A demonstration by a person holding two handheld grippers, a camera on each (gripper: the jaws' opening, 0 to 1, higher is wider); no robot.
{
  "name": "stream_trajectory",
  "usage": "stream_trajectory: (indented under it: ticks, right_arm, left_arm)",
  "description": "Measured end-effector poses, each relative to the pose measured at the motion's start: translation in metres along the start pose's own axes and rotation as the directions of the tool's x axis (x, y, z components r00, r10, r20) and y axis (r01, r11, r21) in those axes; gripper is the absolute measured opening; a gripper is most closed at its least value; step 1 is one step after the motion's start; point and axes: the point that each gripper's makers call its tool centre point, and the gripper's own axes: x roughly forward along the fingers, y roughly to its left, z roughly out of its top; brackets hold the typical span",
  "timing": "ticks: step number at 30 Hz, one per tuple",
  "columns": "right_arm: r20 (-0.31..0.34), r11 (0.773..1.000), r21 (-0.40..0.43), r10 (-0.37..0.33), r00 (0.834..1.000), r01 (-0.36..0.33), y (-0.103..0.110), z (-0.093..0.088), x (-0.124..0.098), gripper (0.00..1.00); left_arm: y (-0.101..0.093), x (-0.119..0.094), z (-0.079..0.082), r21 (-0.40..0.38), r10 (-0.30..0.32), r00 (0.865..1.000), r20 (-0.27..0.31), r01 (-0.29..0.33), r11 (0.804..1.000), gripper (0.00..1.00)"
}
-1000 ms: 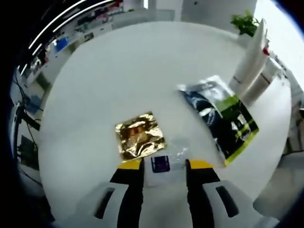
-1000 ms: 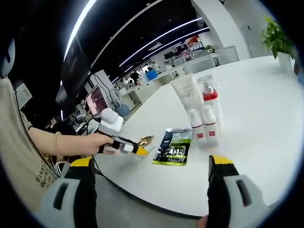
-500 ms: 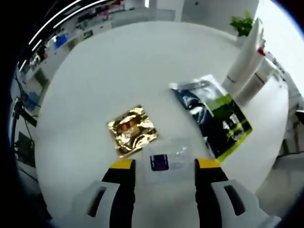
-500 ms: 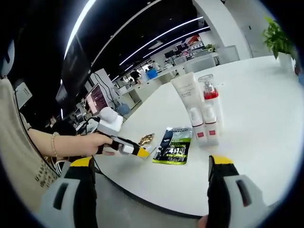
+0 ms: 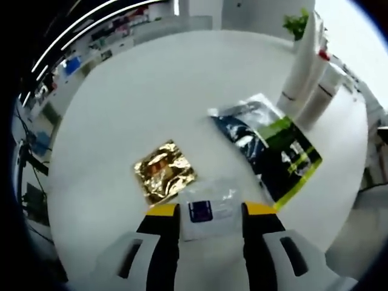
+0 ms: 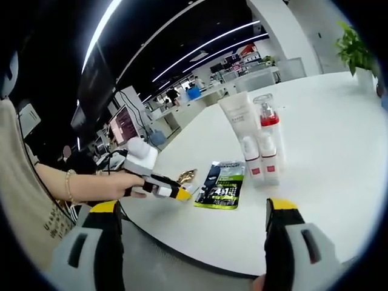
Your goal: Arrange the skincare products in the storage area until every visible bottle or jar stands upright without overlapping.
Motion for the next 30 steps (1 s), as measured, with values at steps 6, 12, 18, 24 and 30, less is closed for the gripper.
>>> stream_trajectory:
  ticks: [6,12,18,24,30]
  right_arm:
    - [-0.004,1.000,-0.012,-0.003,1.000,0.003,0.001,0.000,0.000,0.99]
    - [-0.008,1.000,-0.022,0.002,1.000,-0.002,0.002,-0.001,0.000,0.99]
    - [-0.004,1.000,-0.026,0.010,1.000,-0.010,0.004,-0.001,0.000,0.99]
    - [0.011,0.999,-0.038,0.024,1.000,-0.024,0.008,0.002,-0.001,0.99]
    - [0.011,0.997,-0.063,0.033,0.999,-0.032,0.012,0.002,-0.001,0.96]
  left_arm:
    - [0.000,-0.005,-0.004,-0.018,-0.010,1.000,0.019,0.010,1.000,0.37]
    - [0.001,-0.018,0.000,-0.038,-0.015,0.998,0.064,0.017,0.999,0.37]
    - [0.003,-0.031,0.001,-0.071,-0.010,0.994,0.107,0.018,0.997,0.37]
    - [-0.003,-0.060,0.013,-0.132,-0.025,0.978,0.206,0.053,0.990,0.37]
    - [-0.011,-0.085,0.024,-0.145,-0.045,0.956,0.291,0.090,0.985,0.37]
